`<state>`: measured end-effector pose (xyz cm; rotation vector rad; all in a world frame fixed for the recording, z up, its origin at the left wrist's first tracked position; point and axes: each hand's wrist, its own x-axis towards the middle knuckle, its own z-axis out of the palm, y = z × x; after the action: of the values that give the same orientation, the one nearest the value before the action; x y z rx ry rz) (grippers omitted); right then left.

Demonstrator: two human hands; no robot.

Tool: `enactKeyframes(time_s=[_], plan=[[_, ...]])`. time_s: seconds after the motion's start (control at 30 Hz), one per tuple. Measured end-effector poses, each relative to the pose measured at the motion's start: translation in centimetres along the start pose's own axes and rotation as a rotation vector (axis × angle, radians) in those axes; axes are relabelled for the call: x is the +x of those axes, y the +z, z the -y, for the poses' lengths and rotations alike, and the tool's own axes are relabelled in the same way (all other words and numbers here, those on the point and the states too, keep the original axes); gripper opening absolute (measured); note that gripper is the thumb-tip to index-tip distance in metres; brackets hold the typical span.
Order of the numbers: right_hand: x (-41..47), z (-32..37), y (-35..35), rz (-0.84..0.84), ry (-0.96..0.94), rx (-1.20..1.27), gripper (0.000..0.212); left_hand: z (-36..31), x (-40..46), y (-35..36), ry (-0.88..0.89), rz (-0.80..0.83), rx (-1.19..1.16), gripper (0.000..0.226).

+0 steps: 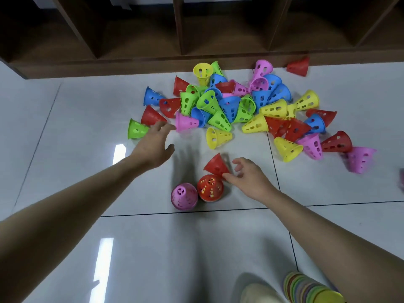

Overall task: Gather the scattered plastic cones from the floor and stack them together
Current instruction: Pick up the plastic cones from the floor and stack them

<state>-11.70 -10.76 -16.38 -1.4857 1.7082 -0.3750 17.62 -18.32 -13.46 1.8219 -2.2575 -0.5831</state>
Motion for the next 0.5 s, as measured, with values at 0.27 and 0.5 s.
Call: enactKeyframes(time_s=[0.27,0.5], plan=[[1.6,1.4,2.0,-0.011,0.007,-0.161,0.059,-1.4,6.6,1.5,-0.017,0.115,0.255,0.087],[2.6,1.4,2.9,0.008,0.106,-0.035,0.055,0.1,5.3,3.4,0.015,0.123,0.407,0.061]])
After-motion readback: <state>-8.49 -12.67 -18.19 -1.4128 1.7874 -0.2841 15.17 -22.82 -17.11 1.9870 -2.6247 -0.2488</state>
